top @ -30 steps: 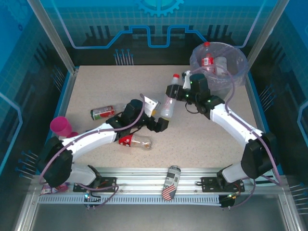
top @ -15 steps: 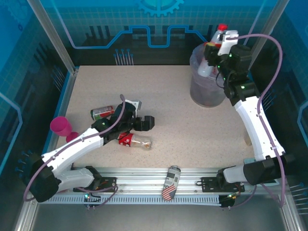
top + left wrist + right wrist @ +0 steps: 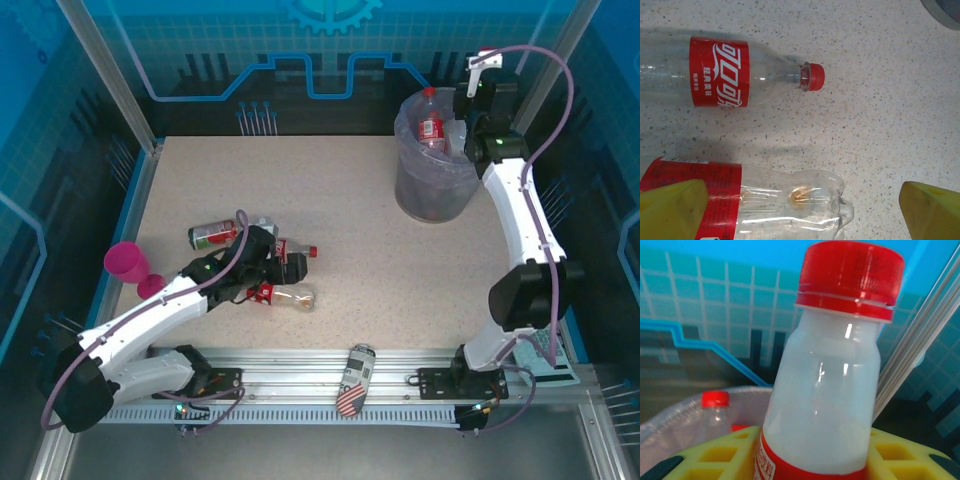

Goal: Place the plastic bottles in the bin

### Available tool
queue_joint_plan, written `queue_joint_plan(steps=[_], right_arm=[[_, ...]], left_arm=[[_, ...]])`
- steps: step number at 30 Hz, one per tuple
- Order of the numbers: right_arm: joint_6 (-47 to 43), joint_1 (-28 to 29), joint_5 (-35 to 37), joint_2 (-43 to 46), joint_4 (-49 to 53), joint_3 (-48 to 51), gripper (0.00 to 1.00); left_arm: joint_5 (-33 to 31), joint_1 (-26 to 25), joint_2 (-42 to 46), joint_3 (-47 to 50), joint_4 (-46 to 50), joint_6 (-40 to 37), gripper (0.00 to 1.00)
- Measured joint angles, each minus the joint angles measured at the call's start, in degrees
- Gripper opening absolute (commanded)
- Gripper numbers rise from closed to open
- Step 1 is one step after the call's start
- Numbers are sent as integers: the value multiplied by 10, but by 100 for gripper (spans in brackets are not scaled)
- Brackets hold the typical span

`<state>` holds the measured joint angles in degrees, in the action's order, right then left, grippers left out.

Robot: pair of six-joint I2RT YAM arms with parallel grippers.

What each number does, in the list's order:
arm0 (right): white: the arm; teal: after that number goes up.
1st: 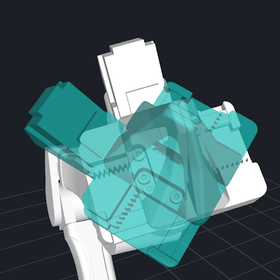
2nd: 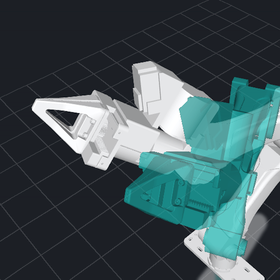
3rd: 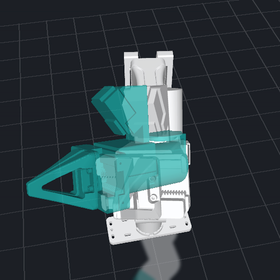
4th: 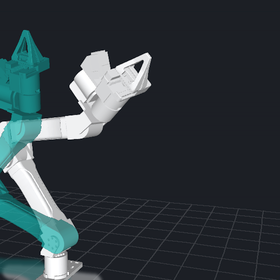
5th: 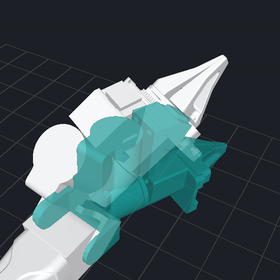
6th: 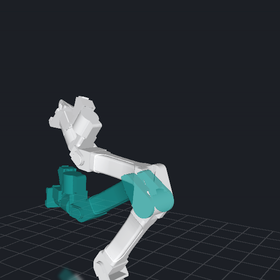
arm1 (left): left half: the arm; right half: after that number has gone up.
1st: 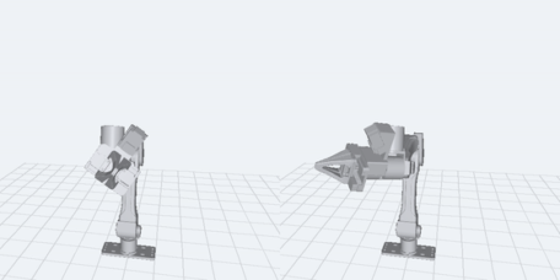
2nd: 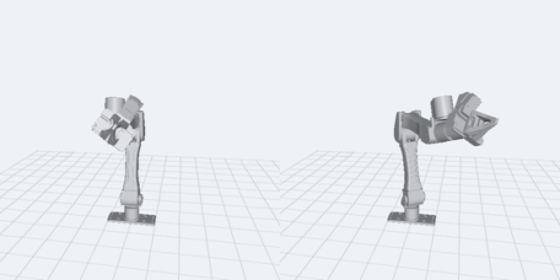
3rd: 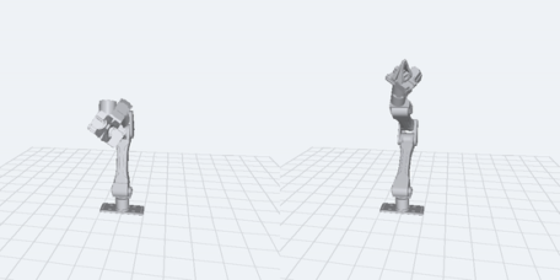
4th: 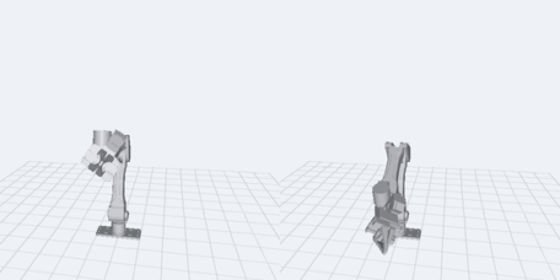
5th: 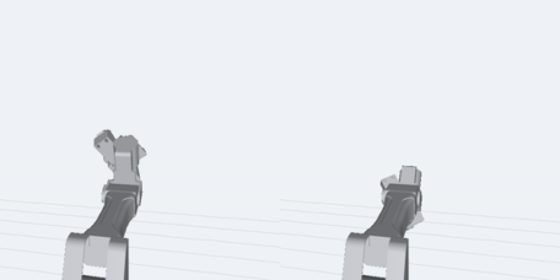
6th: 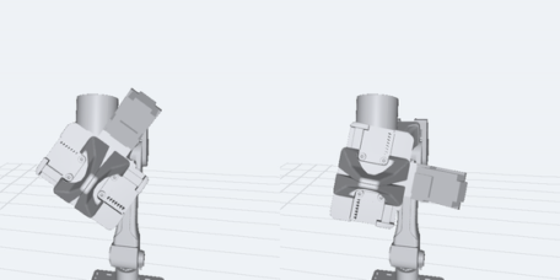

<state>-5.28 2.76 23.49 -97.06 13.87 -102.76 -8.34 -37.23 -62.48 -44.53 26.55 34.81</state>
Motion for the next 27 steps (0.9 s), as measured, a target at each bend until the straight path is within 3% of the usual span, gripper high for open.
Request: queue_joint_plan(steps=[11, 17, 21, 27], right_arm=[[-28, -15, 17, -101, 101, -77, 46], [-20, -29, -19, -168, 191, -152, 51], [-12, -33, -51, -208, 257, -209, 59], [-4, -38, -72, -259, 328, -284, 80]], left_arm=[[-11, 9, 18, 1, 67, 13, 99], [-6, 16, 38, 1, 88, 16, 99], [16, 38, 45, 6, 90, 16, 99], [56, 76, 65, 26, 92, 27, 99]])
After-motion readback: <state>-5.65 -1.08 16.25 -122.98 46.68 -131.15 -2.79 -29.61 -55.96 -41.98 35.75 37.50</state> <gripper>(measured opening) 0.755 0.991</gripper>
